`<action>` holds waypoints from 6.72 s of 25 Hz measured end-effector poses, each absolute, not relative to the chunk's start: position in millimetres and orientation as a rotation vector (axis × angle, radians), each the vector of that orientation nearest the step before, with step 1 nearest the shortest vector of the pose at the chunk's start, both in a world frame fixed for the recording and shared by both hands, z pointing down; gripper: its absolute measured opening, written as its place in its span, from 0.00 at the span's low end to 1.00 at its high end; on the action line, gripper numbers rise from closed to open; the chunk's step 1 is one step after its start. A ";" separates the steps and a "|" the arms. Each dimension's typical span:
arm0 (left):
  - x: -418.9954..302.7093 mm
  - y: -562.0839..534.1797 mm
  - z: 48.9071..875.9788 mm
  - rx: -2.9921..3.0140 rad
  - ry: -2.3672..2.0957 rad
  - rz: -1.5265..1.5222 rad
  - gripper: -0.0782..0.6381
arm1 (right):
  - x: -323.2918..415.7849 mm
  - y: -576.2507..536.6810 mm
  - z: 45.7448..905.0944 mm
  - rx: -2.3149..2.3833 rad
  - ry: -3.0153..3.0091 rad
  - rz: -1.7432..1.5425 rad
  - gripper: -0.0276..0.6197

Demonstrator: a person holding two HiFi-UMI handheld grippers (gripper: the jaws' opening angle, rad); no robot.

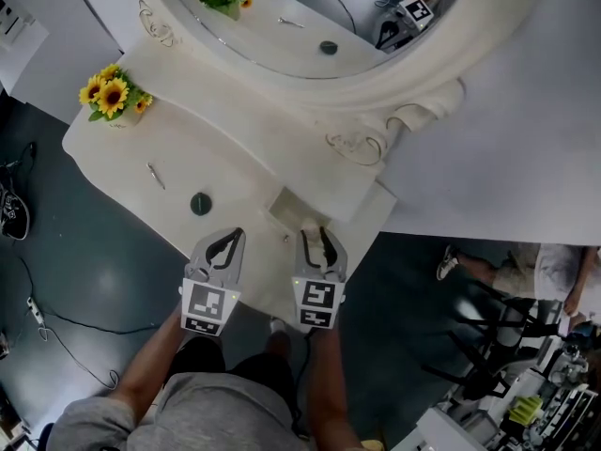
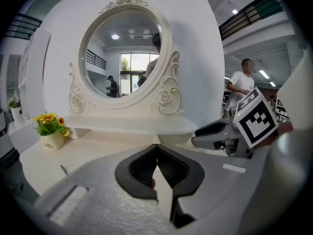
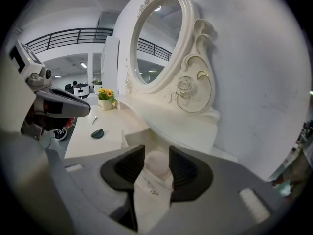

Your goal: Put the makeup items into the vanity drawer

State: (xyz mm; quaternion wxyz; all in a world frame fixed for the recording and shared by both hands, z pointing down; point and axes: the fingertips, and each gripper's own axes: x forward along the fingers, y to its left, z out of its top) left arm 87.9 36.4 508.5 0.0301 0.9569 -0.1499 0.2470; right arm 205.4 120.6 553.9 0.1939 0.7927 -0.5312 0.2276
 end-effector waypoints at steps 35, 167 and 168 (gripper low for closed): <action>47.5 44.4 358.5 3.121 -0.656 0.420 0.12 | 149.3 145.4 378.1 2.456 -1.614 0.238 0.08; 77.1 -12.4 493.3 2.973 -0.493 0.707 0.12 | 180.9 70.1 528.9 2.256 -1.491 0.642 0.05; 78.1 -10.8 495.1 2.973 -0.487 0.713 0.12 | 182.7 72.0 530.9 2.260 -1.484 0.646 0.05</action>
